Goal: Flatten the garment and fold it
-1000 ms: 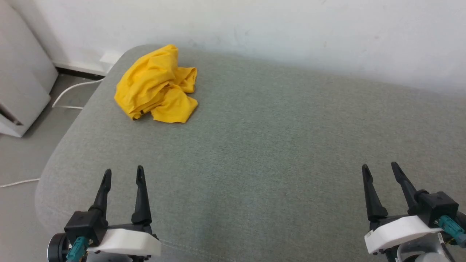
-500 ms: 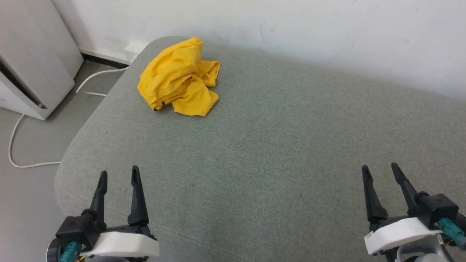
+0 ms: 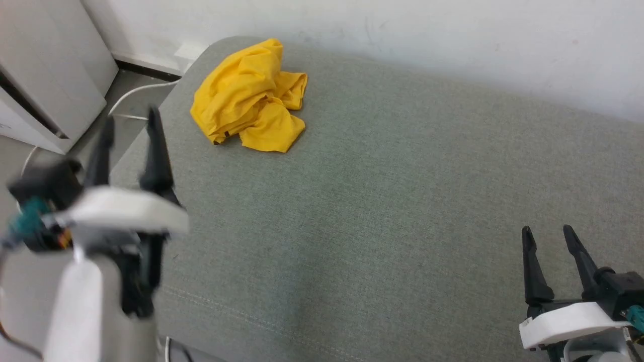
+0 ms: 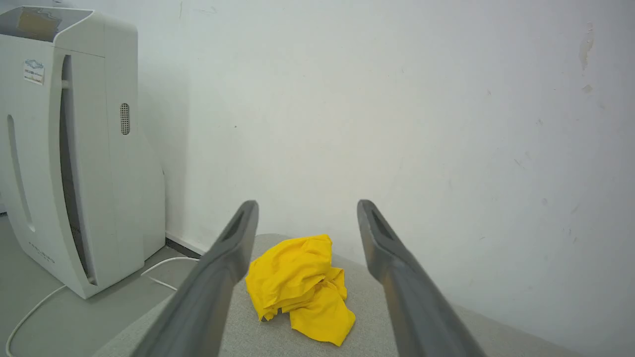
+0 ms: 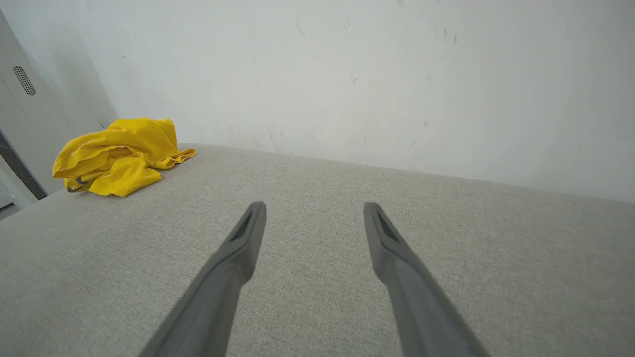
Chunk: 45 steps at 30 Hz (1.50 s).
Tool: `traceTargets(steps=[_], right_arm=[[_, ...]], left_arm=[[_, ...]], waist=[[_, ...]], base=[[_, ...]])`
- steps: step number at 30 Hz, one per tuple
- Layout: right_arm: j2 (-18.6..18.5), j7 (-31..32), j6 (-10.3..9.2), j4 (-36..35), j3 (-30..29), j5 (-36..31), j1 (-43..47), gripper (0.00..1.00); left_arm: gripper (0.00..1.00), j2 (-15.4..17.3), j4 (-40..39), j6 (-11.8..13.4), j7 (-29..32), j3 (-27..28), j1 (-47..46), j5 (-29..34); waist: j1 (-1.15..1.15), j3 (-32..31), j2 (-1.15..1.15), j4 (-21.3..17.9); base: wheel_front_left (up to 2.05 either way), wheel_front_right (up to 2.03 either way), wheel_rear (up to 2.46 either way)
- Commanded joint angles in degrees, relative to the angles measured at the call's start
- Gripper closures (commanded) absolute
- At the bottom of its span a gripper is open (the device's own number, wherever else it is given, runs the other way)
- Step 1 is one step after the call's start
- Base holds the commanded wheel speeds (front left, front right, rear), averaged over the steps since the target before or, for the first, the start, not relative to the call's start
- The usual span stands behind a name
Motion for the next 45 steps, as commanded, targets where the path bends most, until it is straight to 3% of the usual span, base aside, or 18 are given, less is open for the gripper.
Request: traceTargets(steps=[1, 10, 17, 20, 24, 33, 45], right_arm=[[0.1, -0.6, -0.11, 0.3, -0.1, 0.1, 0.5, 0.00], [0.2, -1.6, -0.12, 0.2, -1.3, -0.9, -0.5, 0.00], [0.2, -1.6, -0.12, -0.8, -2.3, -2.7, -1.7, 0.00], [0.2, -1.6, -0.12, -1.8, -2.6, -3.3, -2.6, 0.00], [0.2, -1.6, -0.12, -3.8, -3.2, -3.9, -3.5, 0.00], [0.2, -1.6, -0.12, -6.7, -4.3, -5.5, -5.1, 0.00], [0.2, -1.3, -0.12, -9.7, -5.6, -7.5, -6.3, 0.00]], left_arm=[[0.00, 1.1, 0.5, 0.7, 2.1, 0.8, -4.3, -1.1], [0.00, 9.7, 11.5, -0.4, 15.3, 2.7, -25.5, -5.3], [0.00, 15.5, 20.3, -2.3, 24.4, 2.1, -33.7, -6.1], [0.00, 17.1, 22.6, -4.3, 27.8, 1.4, -35.8, -7.2], [0.00, 18.0, 24.1, -5.7, 31.6, 0.9, -37.6, -8.8], [0.00, 17.9, 27.9, -6.0, 35.4, -0.8, -38.4, -9.7], [0.00, 19.0, 33.2, -2.2, 39.1, -1.5, -38.0, -8.5]], waist=[[0.00, 0.7, 0.00, -0.5], [0.00, 5.1, 0.00, -4.1], [0.00, 9.5, 0.00, -8.0], [0.00, 11.4, 0.00, -9.6], [0.00, 13.9, 0.00, -11.2], [0.00, 19.5, 0.00, -12.7], [0.00, 26.0, 0.00, -14.9]], base=[[0.00, 0.00, 0.00], [0.00, 0.00, 0.00], [0.00, 0.00, 0.00], [0.00, 0.00, 0.00], [0.00, 0.00, 0.00], [0.00, 0.00, 0.00], [0.00, 0.00, 0.00]])
